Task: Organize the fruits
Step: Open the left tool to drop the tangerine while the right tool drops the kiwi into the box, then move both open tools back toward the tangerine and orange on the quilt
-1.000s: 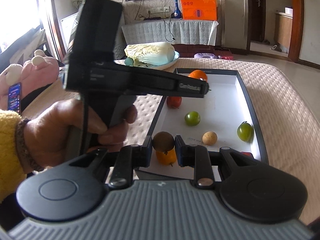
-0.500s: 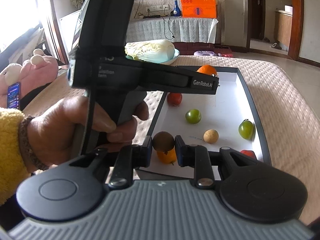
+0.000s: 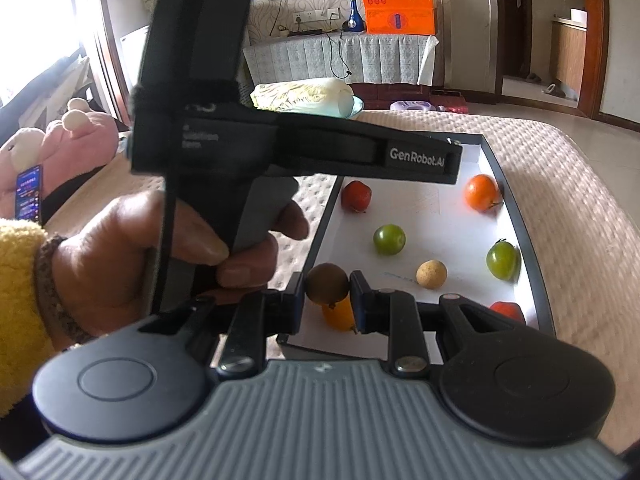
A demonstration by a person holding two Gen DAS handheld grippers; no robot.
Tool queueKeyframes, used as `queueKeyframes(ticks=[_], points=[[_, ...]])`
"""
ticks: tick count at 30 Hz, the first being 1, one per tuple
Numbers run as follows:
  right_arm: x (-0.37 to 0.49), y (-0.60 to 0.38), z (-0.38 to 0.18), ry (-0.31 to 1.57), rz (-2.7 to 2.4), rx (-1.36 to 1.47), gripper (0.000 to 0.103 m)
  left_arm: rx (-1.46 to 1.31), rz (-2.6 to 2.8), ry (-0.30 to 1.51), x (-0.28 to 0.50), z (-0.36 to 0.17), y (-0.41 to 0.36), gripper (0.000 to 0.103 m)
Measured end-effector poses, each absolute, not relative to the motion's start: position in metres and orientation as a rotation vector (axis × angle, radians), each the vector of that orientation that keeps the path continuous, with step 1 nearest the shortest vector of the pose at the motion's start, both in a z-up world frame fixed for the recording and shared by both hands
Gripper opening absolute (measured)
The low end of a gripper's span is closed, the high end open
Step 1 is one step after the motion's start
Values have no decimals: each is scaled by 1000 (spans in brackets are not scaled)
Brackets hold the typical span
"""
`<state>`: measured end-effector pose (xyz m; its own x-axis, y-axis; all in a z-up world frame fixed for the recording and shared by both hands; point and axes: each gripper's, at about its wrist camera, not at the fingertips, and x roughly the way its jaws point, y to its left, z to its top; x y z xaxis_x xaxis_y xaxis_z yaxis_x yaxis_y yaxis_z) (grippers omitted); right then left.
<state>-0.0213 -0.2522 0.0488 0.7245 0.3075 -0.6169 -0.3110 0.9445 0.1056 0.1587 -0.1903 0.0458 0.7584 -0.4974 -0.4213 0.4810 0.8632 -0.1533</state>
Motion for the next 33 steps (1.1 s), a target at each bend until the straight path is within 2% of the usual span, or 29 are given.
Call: queueKeyframes(ticks=[11,20,33], points=[[-2,-280,51,636,224,83,28,-104,-400,449,134,64,-158,67],[14,-284,44,659,180,115,28,-147,-288,456,85,81,-120,67],[18,-270,47,637,162,165,28,-84,-121,544,31,72,-70,67]])
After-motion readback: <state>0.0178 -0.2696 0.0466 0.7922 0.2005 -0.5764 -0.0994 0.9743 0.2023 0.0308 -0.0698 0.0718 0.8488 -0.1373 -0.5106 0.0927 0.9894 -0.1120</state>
